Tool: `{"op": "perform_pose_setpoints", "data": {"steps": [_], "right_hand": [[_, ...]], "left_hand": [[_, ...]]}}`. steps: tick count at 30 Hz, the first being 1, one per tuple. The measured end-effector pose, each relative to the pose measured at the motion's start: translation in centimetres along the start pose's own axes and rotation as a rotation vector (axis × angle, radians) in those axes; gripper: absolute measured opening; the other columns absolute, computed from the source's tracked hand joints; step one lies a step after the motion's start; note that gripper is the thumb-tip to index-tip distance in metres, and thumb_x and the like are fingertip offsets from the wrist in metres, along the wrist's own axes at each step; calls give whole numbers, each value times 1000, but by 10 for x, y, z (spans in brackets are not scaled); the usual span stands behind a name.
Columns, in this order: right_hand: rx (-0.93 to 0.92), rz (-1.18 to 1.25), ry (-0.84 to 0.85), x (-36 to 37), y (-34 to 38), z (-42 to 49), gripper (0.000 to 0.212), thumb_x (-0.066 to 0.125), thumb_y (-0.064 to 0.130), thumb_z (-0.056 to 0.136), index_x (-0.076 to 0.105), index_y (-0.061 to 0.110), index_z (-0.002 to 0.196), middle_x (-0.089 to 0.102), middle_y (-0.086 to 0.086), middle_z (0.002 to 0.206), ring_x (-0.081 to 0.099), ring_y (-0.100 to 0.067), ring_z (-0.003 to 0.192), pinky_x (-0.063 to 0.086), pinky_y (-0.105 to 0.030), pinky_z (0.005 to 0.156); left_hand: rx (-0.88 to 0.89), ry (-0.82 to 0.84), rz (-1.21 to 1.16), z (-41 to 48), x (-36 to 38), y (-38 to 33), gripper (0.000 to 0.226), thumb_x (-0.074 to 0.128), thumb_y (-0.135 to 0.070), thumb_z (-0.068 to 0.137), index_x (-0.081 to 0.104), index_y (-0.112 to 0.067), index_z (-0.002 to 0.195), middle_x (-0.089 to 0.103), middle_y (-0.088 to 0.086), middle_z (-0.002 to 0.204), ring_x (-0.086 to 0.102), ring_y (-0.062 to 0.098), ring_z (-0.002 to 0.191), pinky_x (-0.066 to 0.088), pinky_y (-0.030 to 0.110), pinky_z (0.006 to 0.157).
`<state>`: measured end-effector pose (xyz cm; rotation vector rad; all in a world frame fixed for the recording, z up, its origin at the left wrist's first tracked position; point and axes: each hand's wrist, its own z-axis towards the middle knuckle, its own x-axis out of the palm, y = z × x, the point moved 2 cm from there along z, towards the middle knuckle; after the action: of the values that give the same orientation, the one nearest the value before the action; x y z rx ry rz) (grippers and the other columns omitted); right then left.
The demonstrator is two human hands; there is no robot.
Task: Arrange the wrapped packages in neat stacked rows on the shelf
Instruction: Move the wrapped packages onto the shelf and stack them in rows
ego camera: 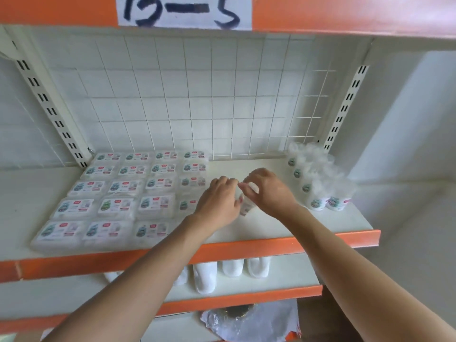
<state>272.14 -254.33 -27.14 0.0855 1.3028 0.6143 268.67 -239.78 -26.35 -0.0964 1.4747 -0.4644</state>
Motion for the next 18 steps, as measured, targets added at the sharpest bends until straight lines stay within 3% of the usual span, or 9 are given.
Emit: {"op": "perform_pose_setpoints", "data": {"steps": [4,9,13,18], "right_hand": [[129,-29,175,-10,-11,-1,48,43,62,91,64,28,118,57,-8,113,60,-28,102,45,-34,83],[58,166,213,-22,-30,-1,39,59,45,90,60,20,120,64,-9,107,60,-24,98,45,-31,85],[57,307,221,-41,-40,7,27,60,41,90,66,26,112,66,2,111,58,-10,78,42,-23,74],[118,367,194,-56,-46,22,18,51,46,95,63,33,98,67,6,97,62,-7,55,47,-21,59]], "left_hand": [[-100,34,-70,8,19,-14,34,53,-23,92,51,-11,124,56,9,121,51,26,115,45,37,91],[-131,83,-203,10,31,-25,38,65,-23,86,54,-10,120,59,7,116,57,24,107,46,35,88],[-147,29,-382,17,27,-25,41,70,-21,83,53,-14,120,60,-1,115,57,17,103,46,29,83],[-181,85,-760,32,25,-22,49,79,-12,74,57,-21,116,67,-3,109,64,16,101,52,36,89]]}}
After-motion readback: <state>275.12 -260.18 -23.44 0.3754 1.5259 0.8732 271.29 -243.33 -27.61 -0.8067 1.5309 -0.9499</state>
